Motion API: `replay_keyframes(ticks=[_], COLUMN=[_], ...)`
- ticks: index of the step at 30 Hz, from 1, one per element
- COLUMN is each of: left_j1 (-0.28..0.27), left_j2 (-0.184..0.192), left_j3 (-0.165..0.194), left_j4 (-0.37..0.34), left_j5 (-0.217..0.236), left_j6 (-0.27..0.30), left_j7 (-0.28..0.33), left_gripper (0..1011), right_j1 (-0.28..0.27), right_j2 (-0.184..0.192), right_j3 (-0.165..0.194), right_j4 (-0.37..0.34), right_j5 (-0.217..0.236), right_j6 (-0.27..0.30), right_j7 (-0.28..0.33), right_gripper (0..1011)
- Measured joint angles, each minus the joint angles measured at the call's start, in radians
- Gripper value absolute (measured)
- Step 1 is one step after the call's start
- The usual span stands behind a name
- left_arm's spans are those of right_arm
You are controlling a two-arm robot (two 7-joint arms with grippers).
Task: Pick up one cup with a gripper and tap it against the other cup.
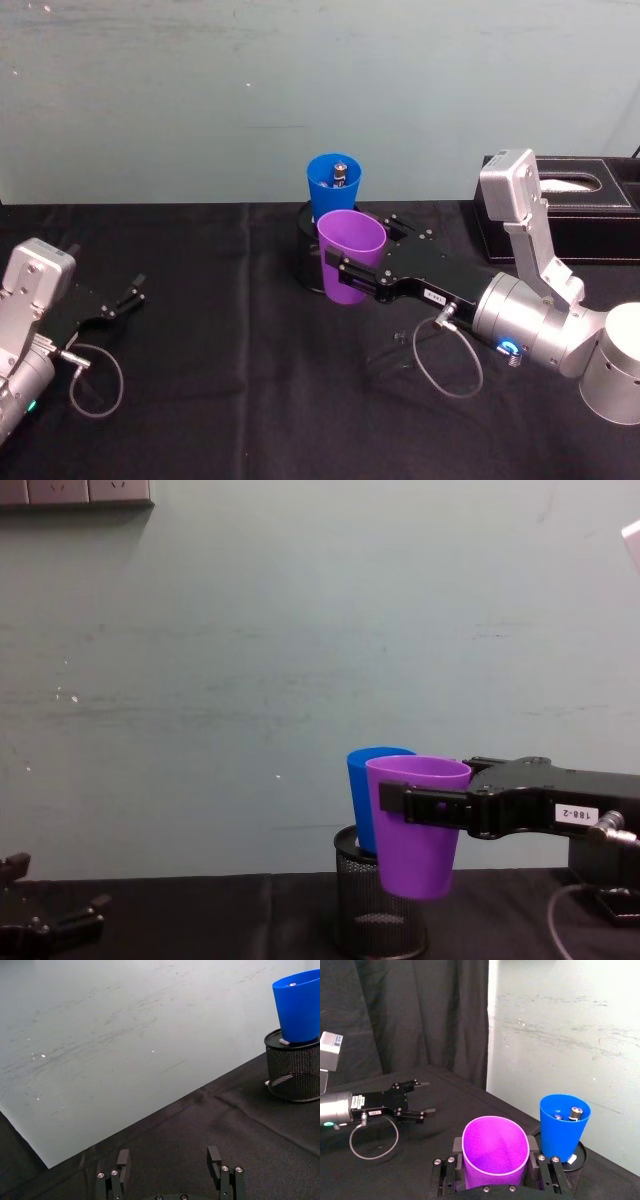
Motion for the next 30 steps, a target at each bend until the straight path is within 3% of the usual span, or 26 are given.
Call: replay_keyframes(ticks=[30], left_j1=[0.000], left_j2=[0.000], left_j3=[0.000], left_j4=[0.000], left_j5=[0.000], left_j6=[0.000], left_j7=[0.000], left_gripper=[1000], right_j1=[0.000], right_j2=[0.000], right_j3=[0.000], right_j4=[0.000], right_j5=[0.000], right_j6=[0.000], right_j7=[0.000], right_gripper=[734])
